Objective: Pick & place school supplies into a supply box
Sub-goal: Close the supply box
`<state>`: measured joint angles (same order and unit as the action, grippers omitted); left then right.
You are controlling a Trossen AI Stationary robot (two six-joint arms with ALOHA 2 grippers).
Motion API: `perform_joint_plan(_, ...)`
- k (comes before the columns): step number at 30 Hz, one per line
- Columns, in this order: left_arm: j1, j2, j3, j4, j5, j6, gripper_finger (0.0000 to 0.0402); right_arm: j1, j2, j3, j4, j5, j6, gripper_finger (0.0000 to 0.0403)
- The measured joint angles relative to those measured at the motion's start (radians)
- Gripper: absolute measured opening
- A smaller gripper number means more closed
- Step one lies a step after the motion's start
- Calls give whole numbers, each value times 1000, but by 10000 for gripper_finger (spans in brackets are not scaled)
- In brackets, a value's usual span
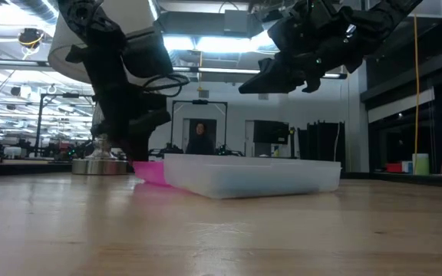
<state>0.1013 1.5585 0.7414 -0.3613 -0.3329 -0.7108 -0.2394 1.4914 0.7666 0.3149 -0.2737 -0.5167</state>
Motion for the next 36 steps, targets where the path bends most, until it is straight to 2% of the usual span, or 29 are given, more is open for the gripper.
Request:
perform_joint_plan(5, 0, -7, 0, 2, -22, 7, 33, 0, 0, 0, 0, 0, 0, 8)
perform_joint_plan(13, -1, -7, 0, 54, -40, 124, 7, 0, 0, 0, 0, 0, 0, 25)
perform_joint_plan(20, -5, -7, 0, 87, -64, 221, 4, 0, 0, 0, 3, 0, 0, 27)
perform_joint_plan(27, -53, -7, 20, 105, -199, 376, 3, 0, 0, 0, 4, 54, 12, 27)
perform_joint_plan(36, -138, -7, 105, 103, -405, 578, 3, -22, -38, 0, 3, 97, 14, 5)
